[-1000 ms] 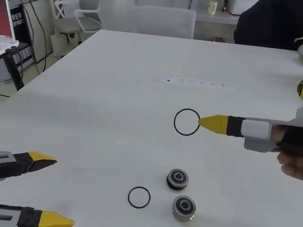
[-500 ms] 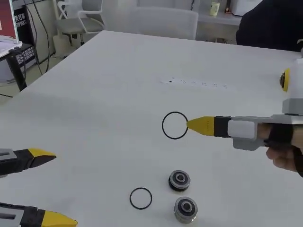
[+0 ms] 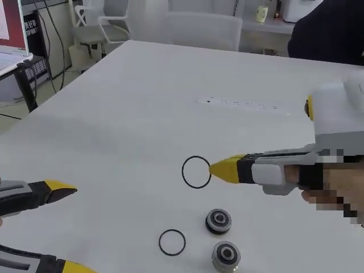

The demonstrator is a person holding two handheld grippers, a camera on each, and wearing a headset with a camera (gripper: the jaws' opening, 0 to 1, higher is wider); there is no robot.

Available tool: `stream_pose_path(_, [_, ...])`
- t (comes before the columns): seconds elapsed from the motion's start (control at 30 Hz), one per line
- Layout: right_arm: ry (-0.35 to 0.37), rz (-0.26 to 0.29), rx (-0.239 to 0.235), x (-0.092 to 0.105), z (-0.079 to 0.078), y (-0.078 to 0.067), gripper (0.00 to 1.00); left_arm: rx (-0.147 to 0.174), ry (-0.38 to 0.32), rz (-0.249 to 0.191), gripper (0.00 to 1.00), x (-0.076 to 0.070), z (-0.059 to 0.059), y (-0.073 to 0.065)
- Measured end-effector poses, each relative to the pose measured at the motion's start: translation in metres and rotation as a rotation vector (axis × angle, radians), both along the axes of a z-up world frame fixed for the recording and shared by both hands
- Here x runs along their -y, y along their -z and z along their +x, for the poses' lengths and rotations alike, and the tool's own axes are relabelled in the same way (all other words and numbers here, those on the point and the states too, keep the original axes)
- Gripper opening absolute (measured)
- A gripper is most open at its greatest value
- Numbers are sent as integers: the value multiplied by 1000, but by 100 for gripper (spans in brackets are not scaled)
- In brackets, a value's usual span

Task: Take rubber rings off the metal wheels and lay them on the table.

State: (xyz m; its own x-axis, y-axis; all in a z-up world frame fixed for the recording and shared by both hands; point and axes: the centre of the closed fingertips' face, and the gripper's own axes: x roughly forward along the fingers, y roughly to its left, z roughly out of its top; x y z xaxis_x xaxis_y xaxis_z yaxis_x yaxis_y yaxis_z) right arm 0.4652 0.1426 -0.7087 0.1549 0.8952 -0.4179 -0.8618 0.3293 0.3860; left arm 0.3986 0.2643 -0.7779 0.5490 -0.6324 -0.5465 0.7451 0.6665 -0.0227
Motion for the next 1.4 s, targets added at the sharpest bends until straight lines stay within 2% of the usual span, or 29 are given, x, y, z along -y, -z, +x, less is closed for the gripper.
stream_pose_path(0.2, [-37,-23,17,-10,-6,2,0,-7,9,-6,87,4,-2,2])
stream_pose_path(0.37, [-84,-92,50,-15,-12,15,0,-14,10,-11,87,6,-2,3])
stream_pose_path(0.57, [-136,-137,49,-22,-19,28,0,-11,20,-15,86,9,-2,2])
stream_pose_path(0.8, [-196,-225,47,-23,-26,54,0,-11,22,-22,86,12,-3,1])
stream_pose_path(0.9, [-195,-256,30,-20,-27,68,0,-8,35,-23,86,16,-3,-1])
stream_pose_path(1.1, [-191,-263,-12,-17,-32,87,0,1,41,-31,86,20,-2,-4])
stream_pose_path(1.2, [-191,-268,-31,-17,-34,93,0,-19,42,-23,85,22,-3,2])
stream_pose_path(1.27, [-193,-264,-42,-17,-37,96,0,-35,39,-2,85,20,-5,8])
stream_pose_path(1.33, [-196,-264,-48,-18,-38,98,0,-34,39,4,85,19,-6,8])
stream_pose_path(1.4, [-188,-266,-51,-18,-37,101,0,-30,29,-13,85,19,-4,6])
